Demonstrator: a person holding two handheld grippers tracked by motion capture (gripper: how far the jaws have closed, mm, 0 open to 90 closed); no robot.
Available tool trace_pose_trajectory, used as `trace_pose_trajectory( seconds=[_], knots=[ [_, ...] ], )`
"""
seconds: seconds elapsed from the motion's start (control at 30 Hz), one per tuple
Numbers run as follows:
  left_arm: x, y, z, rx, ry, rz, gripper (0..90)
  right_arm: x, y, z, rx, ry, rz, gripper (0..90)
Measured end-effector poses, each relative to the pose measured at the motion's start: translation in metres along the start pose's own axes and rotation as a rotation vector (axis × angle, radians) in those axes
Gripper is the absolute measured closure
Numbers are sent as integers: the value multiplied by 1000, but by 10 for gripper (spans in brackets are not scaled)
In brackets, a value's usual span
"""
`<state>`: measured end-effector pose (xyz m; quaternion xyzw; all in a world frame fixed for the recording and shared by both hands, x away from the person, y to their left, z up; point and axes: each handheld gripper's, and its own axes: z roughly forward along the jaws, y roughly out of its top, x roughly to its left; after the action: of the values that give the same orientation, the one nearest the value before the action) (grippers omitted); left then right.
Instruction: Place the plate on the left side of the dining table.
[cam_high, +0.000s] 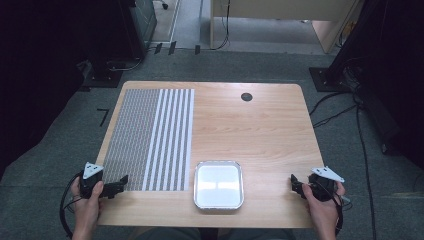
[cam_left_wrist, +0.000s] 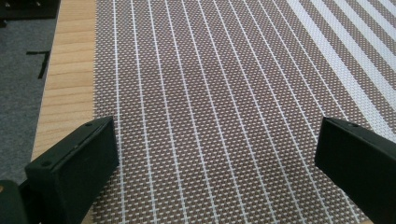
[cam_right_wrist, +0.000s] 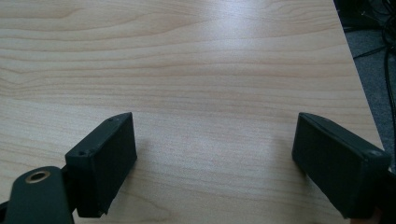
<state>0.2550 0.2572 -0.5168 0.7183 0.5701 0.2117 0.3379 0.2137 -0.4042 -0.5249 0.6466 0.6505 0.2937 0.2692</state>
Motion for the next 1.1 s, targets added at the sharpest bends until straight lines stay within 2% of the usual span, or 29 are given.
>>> trace_pose_trajectory(
  seconds=[0.03, 0.07, 0.1, 0.13, 0.23, 0.43, 0.47, 0.53, 0.73, 0.9, 0.93, 1.1],
  knots=[
    [0, 0, -1, -5, 6, 4, 7, 0, 0, 0, 0, 0, 0, 134],
    [-1, 0, -1, -8, 20, 3, 78, 0, 0, 0, 0, 0, 0, 134],
    [-1, 1, -1, -11, 28, -6, 106, 0, 0, 0, 0, 0, 0, 134],
    [0, 1, -1, -15, 29, -15, 110, 0, 0, 0, 0, 0, 0, 134],
    [1, 1, -2, -16, 40, -16, 100, 0, 0, 0, 0, 0, 1, 135],
    [1, 2, -2, -15, 47, -20, 0, 1, 0, -1, -7, -7, 8, 141],
    [4, 2, -3, -16, 52, -42, 0, 2, 0, -2, -13, -16, 9, 141],
    [5, 2, -4, -22, 52, -58, 0, 4, 2, -4, -28, -25, 4, 141],
    [3, 3, -5, -24, 70, -52, 0, 9, 5, -12, -71, -34, 21, 141],
    [2, 5, -7, -32, 66, -66, 0, 11, 7, -15, -94, -29, 37, 141],
    [2, 6, -8, -41, 65, -76, 0, 12, 9, -18, -112, -23, 59, 143],
    [0, 7, -8, -46, 68, -80, 0, 20, 13, -23, -152, -13, 70, 145]
  ],
)
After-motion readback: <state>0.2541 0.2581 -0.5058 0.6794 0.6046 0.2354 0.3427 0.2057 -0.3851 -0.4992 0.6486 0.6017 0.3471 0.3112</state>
